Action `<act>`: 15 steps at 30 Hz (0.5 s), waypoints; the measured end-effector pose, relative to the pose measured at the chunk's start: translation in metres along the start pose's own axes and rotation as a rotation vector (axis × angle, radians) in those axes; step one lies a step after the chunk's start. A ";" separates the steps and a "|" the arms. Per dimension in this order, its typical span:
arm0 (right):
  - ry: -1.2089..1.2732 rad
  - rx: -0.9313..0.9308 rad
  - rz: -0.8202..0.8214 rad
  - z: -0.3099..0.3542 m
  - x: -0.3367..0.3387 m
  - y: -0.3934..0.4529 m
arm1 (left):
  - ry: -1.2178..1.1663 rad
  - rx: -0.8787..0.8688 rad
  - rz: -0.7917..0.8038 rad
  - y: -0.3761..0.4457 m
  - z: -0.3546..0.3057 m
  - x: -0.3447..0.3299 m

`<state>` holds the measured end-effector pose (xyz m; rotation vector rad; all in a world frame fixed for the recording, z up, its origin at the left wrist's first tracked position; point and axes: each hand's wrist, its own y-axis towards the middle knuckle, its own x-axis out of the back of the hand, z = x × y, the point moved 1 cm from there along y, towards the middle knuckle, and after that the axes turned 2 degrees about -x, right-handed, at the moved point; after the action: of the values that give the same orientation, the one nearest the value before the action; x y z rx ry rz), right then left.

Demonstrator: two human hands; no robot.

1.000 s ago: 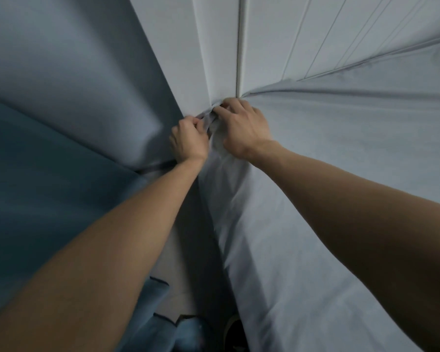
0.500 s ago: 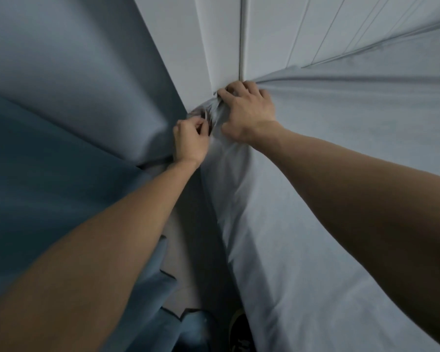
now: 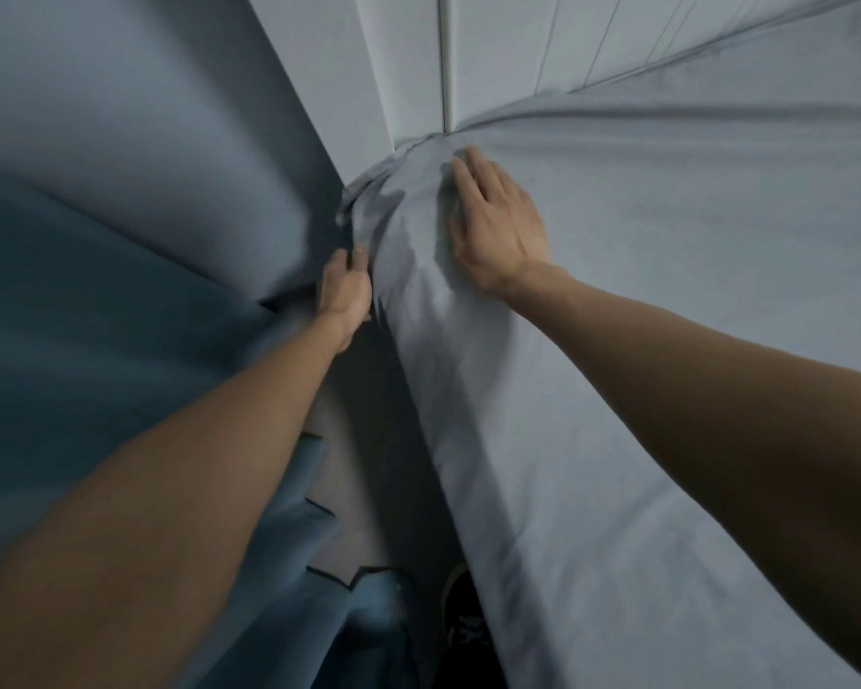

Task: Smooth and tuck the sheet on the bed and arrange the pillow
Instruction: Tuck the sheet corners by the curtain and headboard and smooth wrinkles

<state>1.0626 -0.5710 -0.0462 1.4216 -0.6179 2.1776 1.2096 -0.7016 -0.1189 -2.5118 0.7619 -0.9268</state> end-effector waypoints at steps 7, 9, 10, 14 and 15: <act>-0.057 0.040 0.032 0.006 -0.005 -0.029 | 0.158 -0.217 -0.274 0.010 -0.006 0.009; -0.080 0.052 0.049 0.005 -0.009 -0.037 | 0.184 -0.214 -0.310 0.016 -0.009 0.015; -0.089 0.050 0.057 0.005 -0.010 -0.040 | 0.190 -0.199 -0.302 0.017 -0.011 0.016; -0.097 0.027 0.064 0.002 -0.011 -0.059 | 0.010 -0.045 -0.171 0.006 -0.007 0.013; -0.092 0.027 0.066 -0.001 -0.009 -0.065 | -0.027 -0.006 -0.154 -0.003 -0.002 0.011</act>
<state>1.1048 -0.5201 -0.0472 1.5433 -0.6793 2.1883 1.2169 -0.7064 -0.1107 -2.6119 0.5697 -0.9399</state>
